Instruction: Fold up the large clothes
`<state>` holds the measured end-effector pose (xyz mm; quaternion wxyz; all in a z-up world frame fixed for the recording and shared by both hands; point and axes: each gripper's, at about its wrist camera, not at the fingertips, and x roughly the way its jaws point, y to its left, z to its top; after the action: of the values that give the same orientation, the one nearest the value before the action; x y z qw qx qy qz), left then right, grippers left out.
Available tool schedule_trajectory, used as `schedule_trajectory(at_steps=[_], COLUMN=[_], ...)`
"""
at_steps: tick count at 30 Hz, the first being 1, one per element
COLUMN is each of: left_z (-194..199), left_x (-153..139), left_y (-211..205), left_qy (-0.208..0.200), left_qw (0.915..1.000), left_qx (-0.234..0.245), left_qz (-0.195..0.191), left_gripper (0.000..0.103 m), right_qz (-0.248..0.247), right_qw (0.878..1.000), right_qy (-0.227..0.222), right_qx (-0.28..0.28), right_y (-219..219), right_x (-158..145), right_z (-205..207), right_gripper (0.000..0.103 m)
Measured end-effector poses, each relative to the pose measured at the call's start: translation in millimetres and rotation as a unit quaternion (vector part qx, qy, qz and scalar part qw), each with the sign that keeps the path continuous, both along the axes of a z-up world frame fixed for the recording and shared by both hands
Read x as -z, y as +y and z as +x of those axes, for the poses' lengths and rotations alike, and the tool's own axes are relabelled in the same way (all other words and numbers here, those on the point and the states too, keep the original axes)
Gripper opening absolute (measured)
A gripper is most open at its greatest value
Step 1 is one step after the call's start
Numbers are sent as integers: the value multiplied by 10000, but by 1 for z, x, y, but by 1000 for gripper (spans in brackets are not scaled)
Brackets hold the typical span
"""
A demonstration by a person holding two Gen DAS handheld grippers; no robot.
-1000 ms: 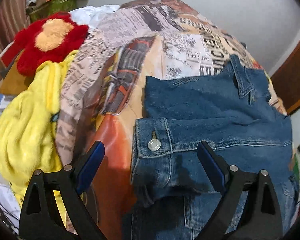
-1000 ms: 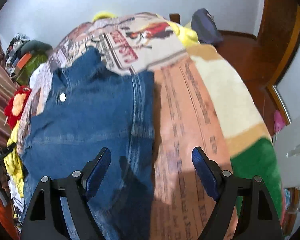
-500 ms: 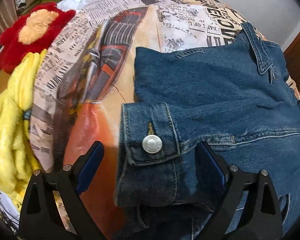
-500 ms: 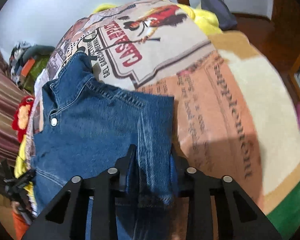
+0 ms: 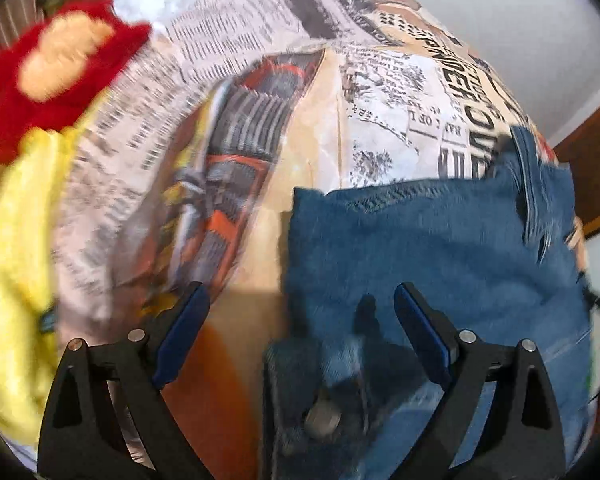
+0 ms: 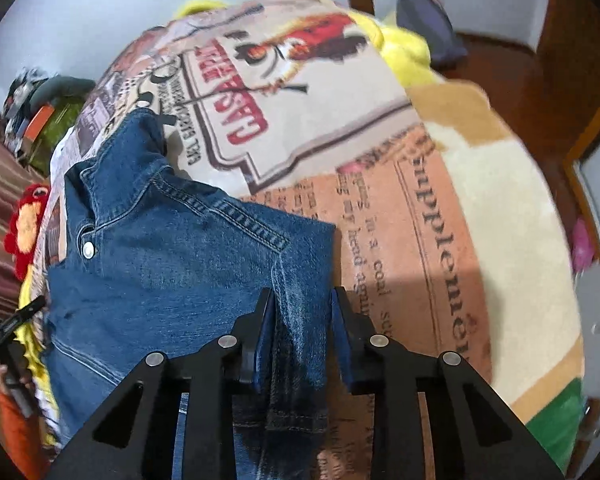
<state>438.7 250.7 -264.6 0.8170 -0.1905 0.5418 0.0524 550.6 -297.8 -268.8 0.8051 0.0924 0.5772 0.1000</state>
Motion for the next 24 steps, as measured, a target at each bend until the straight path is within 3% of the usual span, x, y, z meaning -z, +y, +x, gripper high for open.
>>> schedule_trajectory(at_steps=[3, 7, 8, 10, 13, 17, 21, 24], left_z=[16, 31, 33, 37, 40, 42, 37, 31], left_x=[17, 26, 25, 26, 22, 3, -30, -60], left_y=[7, 8, 7, 5, 0, -11, 3, 11], left_qy=[169, 123, 78, 73, -31, -198, -546, -866], left_qw=[9987, 9980, 9980, 9975, 9981, 9998, 9982, 9959], left_qx=[-116, -145, -108, -129, -77, -6, -170, -145], left_qz=[-472, -596, -612, -689, -616, -88, -165, 198], left_gripper=[78, 61, 46, 27, 13, 11, 10, 10], right_qz=[319, 298, 218, 89, -157, -462, -518, -446], right_qw=[9988, 9988, 9991, 9997, 9995, 9970, 9934, 9906], right_qy=[341, 390, 364, 181, -89, -419, -789, -1068], right_qx=[146, 34, -55, -144, -249, -462, -653, -727], right_y=[-5, -2, 1, 6, 15, 30, 46, 57], right_x=[13, 15, 14, 13, 12, 2, -27, -51], right_z=[8, 12, 12, 11, 9, 11, 25, 38], right_gripper=[25, 25, 25, 25, 24, 15, 13, 13])
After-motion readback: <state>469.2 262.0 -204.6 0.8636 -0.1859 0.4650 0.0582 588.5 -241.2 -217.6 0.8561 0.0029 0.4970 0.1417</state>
